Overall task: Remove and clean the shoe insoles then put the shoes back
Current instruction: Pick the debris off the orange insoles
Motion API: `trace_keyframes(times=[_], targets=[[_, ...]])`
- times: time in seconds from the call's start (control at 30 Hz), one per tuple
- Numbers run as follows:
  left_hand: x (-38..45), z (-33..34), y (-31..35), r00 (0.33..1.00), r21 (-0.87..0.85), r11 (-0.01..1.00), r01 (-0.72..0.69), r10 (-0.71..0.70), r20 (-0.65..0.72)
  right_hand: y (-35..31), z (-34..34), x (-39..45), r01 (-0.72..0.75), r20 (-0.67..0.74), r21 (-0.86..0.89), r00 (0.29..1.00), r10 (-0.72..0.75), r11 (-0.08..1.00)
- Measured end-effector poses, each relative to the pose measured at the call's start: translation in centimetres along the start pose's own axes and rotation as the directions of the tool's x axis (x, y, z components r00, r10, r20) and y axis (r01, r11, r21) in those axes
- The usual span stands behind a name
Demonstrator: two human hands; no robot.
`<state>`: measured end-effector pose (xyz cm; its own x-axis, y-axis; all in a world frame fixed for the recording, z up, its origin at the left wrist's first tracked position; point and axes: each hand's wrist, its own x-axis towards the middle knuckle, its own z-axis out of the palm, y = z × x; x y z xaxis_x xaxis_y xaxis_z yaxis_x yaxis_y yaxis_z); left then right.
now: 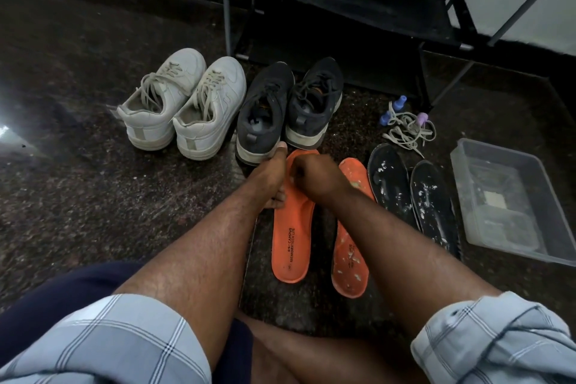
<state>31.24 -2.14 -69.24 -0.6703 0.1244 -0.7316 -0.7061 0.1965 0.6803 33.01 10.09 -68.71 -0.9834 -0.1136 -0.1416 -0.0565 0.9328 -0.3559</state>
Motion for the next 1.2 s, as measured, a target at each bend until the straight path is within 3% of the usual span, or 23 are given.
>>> trace_keyframes(times=[0.1, 0.33, 0.43, 0.63, 0.73, 0.9, 1.07, 1.2], targets=[[-0.2, 0.0, 0.0, 1.000, -0.004, 1.000, -0.002, 0.002, 0.004, -0.2, 0.7, -1.5, -0.055, -0.045, -0.015, 0.997, 0.055, 0.998], [-0.4, -0.1, -0.1, 1.000, -0.003, 1.000, -0.005, 0.005, 0.023, -0.8, 0.5, -6.3, -0.077, 0.200, 0.173, 0.979, 0.042, 0.982], [-0.7, 0.1, -0.2, 0.999, 0.022, 0.999, -0.047, 0.047, 0.003, 0.1, -1.1, -8.0, -0.109, 0.115, 0.215, 0.990, 0.085, 0.970], [-0.8, 0.2, -0.5, 0.998, 0.024, 0.998, -0.061, 0.061, 0.006, -0.9, -0.5, -6.5, -0.078, -0.057, 0.132, 0.995, 0.086, 0.988], [-0.3, 0.1, -0.8, 0.998, 0.006, 0.998, -0.058, 0.058, 0.019, -2.0, 0.8, -6.4, -0.126, 0.016, 0.027, 0.992, 0.125, 0.992], [0.1, 0.3, -0.6, 0.999, 0.017, 0.999, -0.038, 0.037, 0.037, -1.8, 1.5, -7.4, -0.044, 0.159, -0.025, 0.986, 0.047, 0.999], [-0.1, 0.4, -0.4, 0.998, 0.019, 1.000, -0.021, 0.020, 0.056, -1.8, 1.1, -6.2, -0.084, 0.054, -0.009, 0.995, 0.084, 0.996], [-0.1, 0.3, -0.4, 0.999, 0.021, 1.000, -0.014, 0.013, 0.035, -3.1, 3.2, -7.9, -0.003, 0.203, -0.052, 0.979, 0.014, 0.999]])
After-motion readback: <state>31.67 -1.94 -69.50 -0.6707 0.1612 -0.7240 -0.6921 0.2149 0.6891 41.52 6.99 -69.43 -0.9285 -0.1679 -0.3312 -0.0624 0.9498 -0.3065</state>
